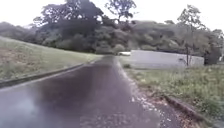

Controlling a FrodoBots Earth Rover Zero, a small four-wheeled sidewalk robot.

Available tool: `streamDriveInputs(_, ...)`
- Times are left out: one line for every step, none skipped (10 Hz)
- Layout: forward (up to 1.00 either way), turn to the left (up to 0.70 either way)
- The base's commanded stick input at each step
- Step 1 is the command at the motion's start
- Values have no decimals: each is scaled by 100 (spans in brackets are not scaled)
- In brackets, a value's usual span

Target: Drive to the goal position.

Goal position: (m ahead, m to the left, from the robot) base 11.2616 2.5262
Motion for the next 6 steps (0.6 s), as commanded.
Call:
streamDriveInputs(45,2)
streamDriveInputs(45,2)
streamDriveInputs(45,2)
streamDriveInputs(45,2)
streamDriveInputs(45,2)
streamDriveInputs(45,2)
